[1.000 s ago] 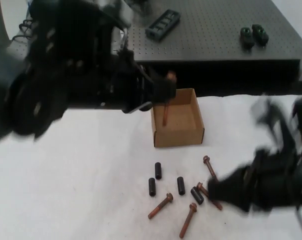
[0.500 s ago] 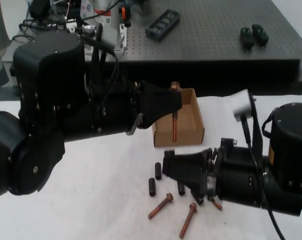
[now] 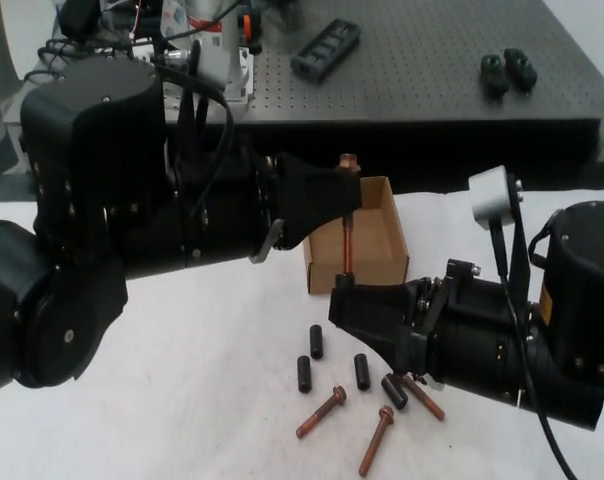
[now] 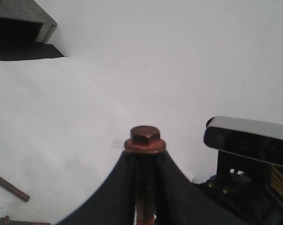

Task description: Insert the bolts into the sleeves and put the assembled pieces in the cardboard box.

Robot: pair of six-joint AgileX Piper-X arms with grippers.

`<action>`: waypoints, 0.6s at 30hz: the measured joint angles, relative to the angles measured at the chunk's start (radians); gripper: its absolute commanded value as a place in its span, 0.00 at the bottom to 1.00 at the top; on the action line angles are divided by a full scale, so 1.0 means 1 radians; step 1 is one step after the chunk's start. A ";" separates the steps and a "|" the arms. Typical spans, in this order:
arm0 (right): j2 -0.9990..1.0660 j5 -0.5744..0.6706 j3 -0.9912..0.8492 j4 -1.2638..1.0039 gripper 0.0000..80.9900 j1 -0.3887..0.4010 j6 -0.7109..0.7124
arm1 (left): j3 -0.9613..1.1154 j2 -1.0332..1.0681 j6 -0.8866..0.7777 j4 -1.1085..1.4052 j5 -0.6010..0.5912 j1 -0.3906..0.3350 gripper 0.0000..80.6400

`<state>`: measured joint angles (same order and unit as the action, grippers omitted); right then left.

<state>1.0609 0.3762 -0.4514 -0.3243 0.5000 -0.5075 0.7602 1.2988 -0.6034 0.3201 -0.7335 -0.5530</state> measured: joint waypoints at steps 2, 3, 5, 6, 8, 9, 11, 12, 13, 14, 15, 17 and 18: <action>0.000 -0.006 0.000 -0.022 0.02 0.000 0.004 | 0.000 0.000 0.000 -0.001 -0.002 0.000 0.01; 0.000 -0.010 0.000 -0.026 0.02 -0.002 0.003 | 0.000 0.000 0.000 -0.001 -0.002 0.000 0.01; 0.000 -0.010 0.000 -0.029 0.02 -0.004 0.003 | 0.000 0.000 0.000 -0.001 -0.005 0.000 0.01; 0.000 -0.010 0.000 -0.035 0.02 -0.009 0.003 | 0.000 0.000 0.000 -0.001 -0.005 0.000 0.01; 0.000 -0.012 0.000 -0.039 0.02 -0.014 0.006 | 0.000 0.000 0.000 -0.001 -0.021 0.000 0.01; 0.000 -0.012 0.000 -0.044 0.02 -0.017 0.006 | 0.000 0.000 0.000 -0.003 -0.049 0.000 0.01; 0.000 -0.010 0.000 -0.048 0.02 -0.021 0.006 | 0.000 0.000 0.006 -0.014 -0.086 0.000 0.01; 0.000 -0.006 0.000 -0.056 0.02 -0.023 0.006 | 0.000 0.000 0.014 -0.019 -0.091 0.000 0.00; 0.000 -0.002 0.000 -0.065 0.02 -0.025 0.006 | 0.000 0.000 0.028 -0.024 -0.098 0.000 0.02; 0.000 0.001 0.000 -0.074 0.02 -0.027 0.006 | 0.000 0.000 0.030 -0.025 -0.098 0.000 0.06; 0.000 0.003 0.000 -0.081 0.02 -0.029 0.006 | 0.000 0.000 0.037 -0.026 -0.102 0.000 0.12; 0.000 0.006 0.000 -0.084 0.02 -0.029 0.011 | 0.000 0.000 0.042 -0.032 -0.100 0.000 0.32; 0.000 0.006 0.000 -0.083 0.02 -0.029 0.019 | 0.000 0.000 0.046 -0.040 -0.086 0.000 0.44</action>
<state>1.0609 0.3826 -0.4514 -0.4076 0.4711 -0.4889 0.7602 1.2988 -0.5572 0.2805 -0.8197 -0.5530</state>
